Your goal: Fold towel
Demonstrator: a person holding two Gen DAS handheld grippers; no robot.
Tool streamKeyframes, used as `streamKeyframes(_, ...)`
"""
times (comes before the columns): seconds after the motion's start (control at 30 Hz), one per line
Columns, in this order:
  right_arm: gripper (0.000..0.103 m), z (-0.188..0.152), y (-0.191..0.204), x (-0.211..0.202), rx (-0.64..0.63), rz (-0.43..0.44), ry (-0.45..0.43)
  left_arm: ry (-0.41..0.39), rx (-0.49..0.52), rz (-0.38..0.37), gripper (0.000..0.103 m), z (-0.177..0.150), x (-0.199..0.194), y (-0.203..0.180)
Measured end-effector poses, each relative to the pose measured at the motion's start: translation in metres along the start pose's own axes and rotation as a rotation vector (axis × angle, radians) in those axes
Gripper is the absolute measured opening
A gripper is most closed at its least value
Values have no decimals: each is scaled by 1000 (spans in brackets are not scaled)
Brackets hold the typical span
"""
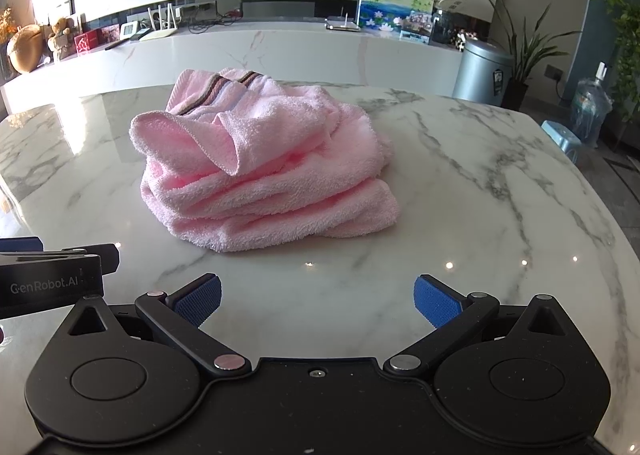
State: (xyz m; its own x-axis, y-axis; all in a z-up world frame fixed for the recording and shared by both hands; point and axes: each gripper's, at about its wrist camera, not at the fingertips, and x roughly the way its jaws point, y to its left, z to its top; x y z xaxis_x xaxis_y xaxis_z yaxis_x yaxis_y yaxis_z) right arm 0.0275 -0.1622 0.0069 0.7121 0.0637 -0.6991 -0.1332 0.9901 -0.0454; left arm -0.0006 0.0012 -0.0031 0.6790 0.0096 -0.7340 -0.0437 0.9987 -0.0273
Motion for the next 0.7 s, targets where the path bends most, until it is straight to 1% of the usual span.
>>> streamKeyframes(0.7, 103, -1, 1, 3, -7, -3, 13, 9, 1, -1, 82, 0, 2, -1)
